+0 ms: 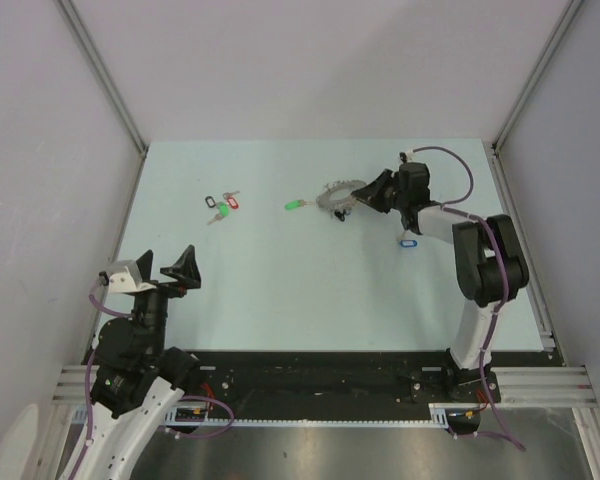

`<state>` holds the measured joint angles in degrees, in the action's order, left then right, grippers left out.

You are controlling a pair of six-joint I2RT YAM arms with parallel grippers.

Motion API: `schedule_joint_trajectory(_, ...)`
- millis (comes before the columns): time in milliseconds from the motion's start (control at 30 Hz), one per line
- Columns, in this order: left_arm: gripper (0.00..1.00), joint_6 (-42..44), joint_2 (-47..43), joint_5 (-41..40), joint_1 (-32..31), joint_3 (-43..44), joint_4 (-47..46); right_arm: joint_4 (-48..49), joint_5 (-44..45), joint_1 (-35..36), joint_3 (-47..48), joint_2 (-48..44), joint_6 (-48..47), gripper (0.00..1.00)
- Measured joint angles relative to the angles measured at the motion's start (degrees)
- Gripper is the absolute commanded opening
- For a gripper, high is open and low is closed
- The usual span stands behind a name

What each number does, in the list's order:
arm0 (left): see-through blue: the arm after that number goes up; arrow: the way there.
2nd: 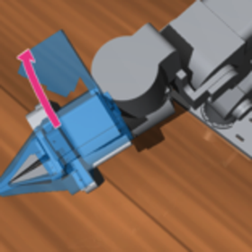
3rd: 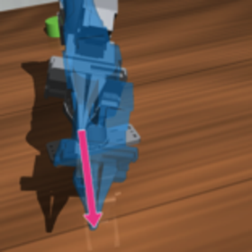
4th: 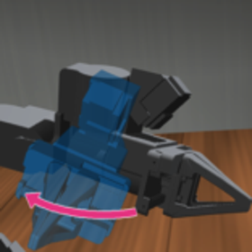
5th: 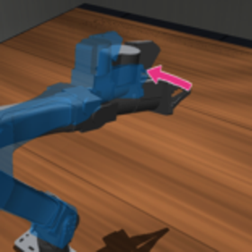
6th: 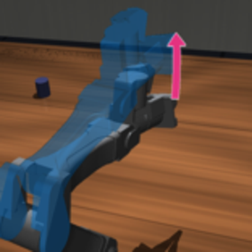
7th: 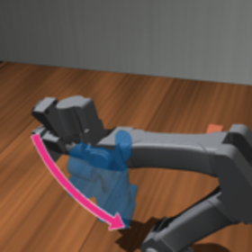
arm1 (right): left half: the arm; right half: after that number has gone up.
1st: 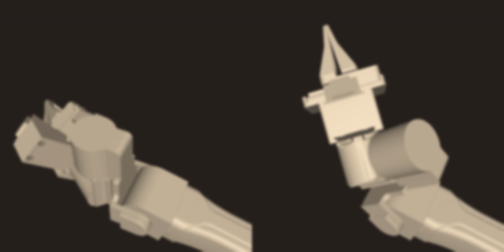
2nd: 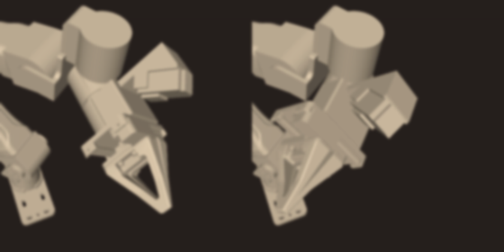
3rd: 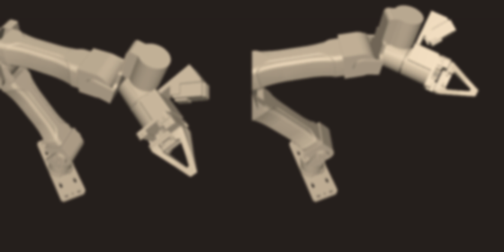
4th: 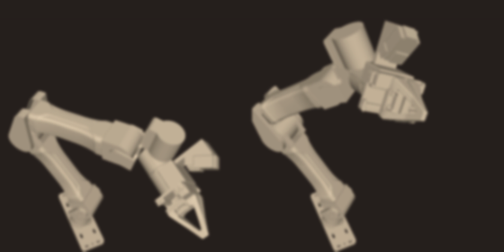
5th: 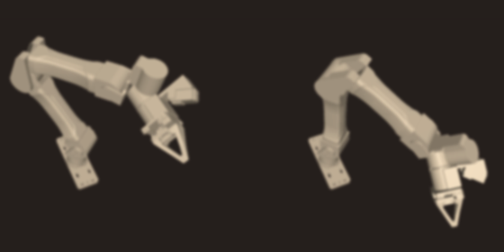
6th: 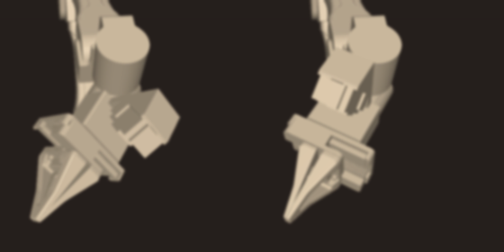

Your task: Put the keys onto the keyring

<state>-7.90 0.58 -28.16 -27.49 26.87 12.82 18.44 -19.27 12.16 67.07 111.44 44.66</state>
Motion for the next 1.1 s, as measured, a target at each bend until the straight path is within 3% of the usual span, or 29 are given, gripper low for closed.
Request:
schedule_joint_trajectory(467, 1.00, -0.02, -0.02, 0.11, -0.02, 0.00, 0.17, -3.04, -2.97, 14.03, -31.50, -28.70, -0.63, 0.02)
schedule_joint_trajectory(600, 1.00, -0.02, -0.02, 0.37, -0.02, 0.00, 0.15, -8.39, 1.14, 17.84, -36.96, -34.80, -1.27, 0.24)
schedule_joint_trajectory(633, 1.00, -0.02, -0.02, 0.42, -0.02, 0.00, 0.15, -10.27, 2.75, 18.45, -37.35, -35.85, -1.60, 0.36)
schedule_joint_trajectory(667, 1.00, -0.02, -0.02, 0.50, -0.02, 0.00, 0.15, -12.72, 5.09, 19.52, -37.66, -37.20, -2.47, 0.41)
schedule_joint_trajectory(733, 1.00, -0.02, -0.02, 0.55, -0.02, 0.00, 0.15, -16.63, 8.66, 20.98, -37.75, -39.74, -3.93, 0.50)
schedule_joint_trajectory(833, 1.00, -0.02, -0.02, 0.94, -0.04, 0.00, 0.15, -21.29, 13.99, 23.47, -37.73, -43.45, -6.19, 0.54)
schedule_joint_trajectory(900, 1.00, 0.00, -0.02, 1.25, -0.02, 0.00, 0.15, -24.65, 18.03, 25.83, -37.46, -45.94, -7.72, 0.54)
schedule_joint_trajectory(1100, 1.00, 0.02, -0.07, 1.84, -0.02, 0.00, 0.15, -30.42, 26.45, 34.03, -36.54, -49.92, -10.80, 0.40)
